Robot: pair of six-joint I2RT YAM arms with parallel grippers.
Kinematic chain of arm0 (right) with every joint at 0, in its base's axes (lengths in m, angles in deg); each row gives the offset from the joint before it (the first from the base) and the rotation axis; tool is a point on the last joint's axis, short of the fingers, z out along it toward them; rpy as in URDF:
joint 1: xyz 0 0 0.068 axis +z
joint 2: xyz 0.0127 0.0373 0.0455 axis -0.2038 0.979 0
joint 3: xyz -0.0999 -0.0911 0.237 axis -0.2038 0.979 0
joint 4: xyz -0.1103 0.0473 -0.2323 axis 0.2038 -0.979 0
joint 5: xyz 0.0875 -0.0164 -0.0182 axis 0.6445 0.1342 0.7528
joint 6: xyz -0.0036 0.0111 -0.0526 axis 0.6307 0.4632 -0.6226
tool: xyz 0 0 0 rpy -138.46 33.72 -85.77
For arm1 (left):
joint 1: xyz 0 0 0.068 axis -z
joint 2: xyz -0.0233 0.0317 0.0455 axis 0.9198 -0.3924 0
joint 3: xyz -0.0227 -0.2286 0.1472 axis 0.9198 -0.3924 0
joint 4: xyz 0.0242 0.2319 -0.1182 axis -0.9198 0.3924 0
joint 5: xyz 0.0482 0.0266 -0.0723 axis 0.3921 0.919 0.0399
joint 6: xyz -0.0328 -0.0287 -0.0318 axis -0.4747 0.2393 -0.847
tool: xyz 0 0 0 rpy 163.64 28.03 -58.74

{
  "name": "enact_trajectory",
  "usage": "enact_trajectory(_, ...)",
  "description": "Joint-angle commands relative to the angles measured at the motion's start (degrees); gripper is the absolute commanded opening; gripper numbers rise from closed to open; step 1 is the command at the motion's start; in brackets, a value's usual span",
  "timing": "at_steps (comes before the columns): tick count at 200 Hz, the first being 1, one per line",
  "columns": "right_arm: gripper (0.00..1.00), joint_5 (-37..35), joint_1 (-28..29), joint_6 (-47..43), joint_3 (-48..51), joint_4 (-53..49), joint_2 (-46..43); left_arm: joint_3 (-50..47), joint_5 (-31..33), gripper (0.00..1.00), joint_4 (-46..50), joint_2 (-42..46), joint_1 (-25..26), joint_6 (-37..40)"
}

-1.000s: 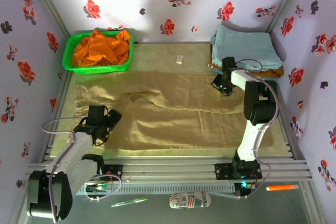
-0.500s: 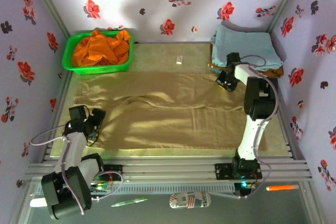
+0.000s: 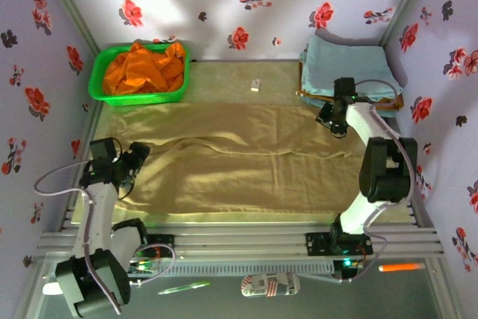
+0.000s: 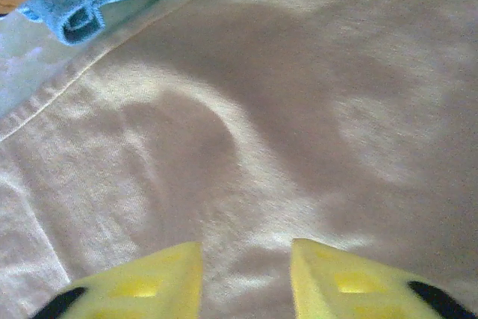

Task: Fold and stack the trousers

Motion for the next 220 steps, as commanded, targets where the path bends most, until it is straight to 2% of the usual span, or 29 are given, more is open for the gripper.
enact_trajectory(1,0.2,-2.0,-2.5,1.2,4.9,-0.8,1.6,0.2,-1.2,0.96,-3.7,-1.8,5.6,-0.9)
enact_trajectory(14,0.06,-1.9,-4.0,2.0,7.3,0.6,2.1,-0.4,-1.0,0.96,-6.7,-4.5,8.7,-2.0)
enact_trajectory(25,0.0,-2.2,-5.2,2.2,8.6,1.5,2.8,-1.1,-1.1,0.96,-9.0,-6.7,10.6,-2.7)
enact_trajectory(83,0.0,-5.2,-11.5,0.9,6.6,-0.3,7.9,-3.6,-1.1,0.96,-14.3,-8.8,11.9,-2.8)
enact_trajectory(105,0.12,-7.2,-13.7,0.0,3.0,-1.6,10.7,-4.0,-1.1,0.97,-14.9,-9.7,11.8,-2.3)
enact_trajectory(126,0.35,-2.2,-14.4,-1.7,-0.9,-2.6,12.6,-4.6,-1.1,0.97,-15.3,-10.2,11.4,-1.9)
enact_trajectory(147,0.47,1.0,-14.0,-2.2,-0.7,-2.5,8.2,-5.1,-1.3,0.97,-15.7,-10.2,11.1,-1.4)
enact_trajectory(164,0.52,1.0,-14.5,-1.7,1.0,-2.6,3.2,-5.3,-1.4,0.97,-16.3,-10.2,11.0,-1.3)
enact_trajectory(180,0.59,-4.5,-15.8,-0.7,2.3,-4.4,-0.7,-5.7,-1.6,0.97,-17.3,-10.3,11.0,-1.6)
enact_trajectory(193,0.6,-7.6,-18.2,0.7,4.3,-4.7,-2.7,-6.1,-2.1,0.97,-18.4,-10.5,11.0,-1.8)
enact_trajectory(220,0.59,-3.6,-24.2,2.7,9.7,-1.8,-3.8,-6.6,-2.5,0.97,-19.2,-11.1,11.0,-1.4)
